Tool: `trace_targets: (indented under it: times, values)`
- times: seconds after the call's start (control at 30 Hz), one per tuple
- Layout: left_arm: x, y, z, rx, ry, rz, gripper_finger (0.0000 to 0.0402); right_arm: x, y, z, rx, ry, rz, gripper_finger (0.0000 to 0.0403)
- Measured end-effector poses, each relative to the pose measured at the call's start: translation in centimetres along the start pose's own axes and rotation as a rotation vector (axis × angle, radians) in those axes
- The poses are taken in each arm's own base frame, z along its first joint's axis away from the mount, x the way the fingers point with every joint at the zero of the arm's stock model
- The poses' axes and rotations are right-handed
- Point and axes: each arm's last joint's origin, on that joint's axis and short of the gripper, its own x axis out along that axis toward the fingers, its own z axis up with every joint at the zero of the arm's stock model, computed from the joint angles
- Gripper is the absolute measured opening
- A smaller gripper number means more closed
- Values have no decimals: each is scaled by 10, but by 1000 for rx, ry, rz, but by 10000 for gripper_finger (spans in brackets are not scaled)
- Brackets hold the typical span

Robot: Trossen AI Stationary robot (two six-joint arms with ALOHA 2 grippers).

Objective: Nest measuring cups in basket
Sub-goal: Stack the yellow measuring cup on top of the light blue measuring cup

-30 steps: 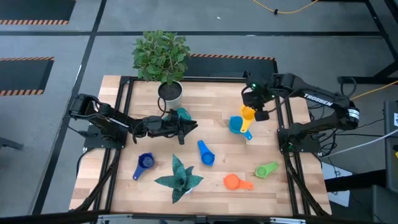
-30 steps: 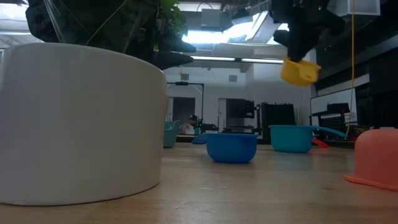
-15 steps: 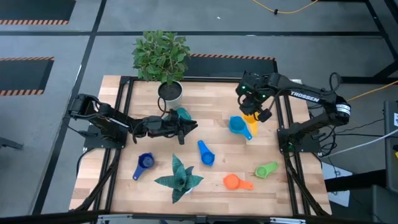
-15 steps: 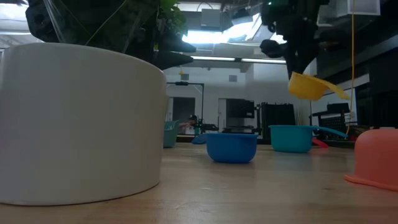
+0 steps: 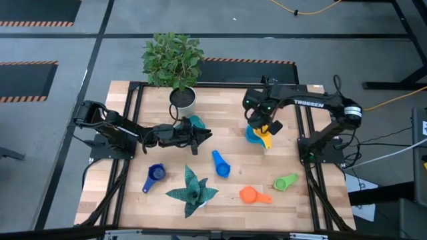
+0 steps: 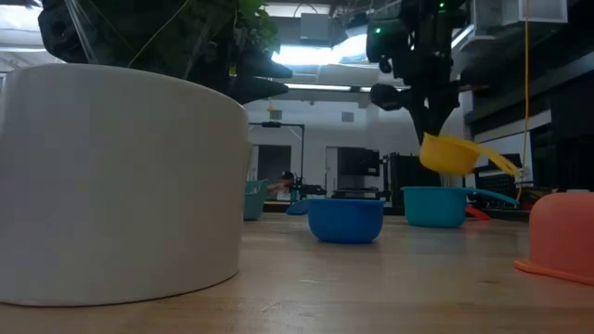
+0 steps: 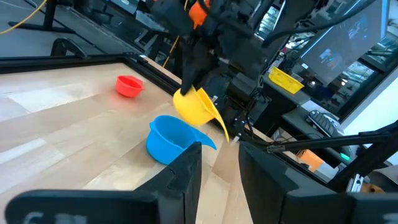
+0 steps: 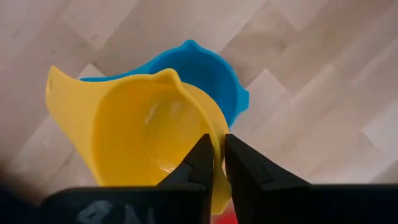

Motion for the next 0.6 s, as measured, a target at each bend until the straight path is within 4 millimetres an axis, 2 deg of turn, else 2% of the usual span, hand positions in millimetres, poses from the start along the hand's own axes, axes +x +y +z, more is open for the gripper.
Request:
trace_targets:
  times: [0.23, 0.6]
  values:
    - [0, 0, 0, 1, 0, 0, 100, 13, -10, 4, 3, 1, -1, 36]
    - [0, 1, -1, 11, 9, 6, 101, 16, -11, 4, 7, 3, 3, 50]
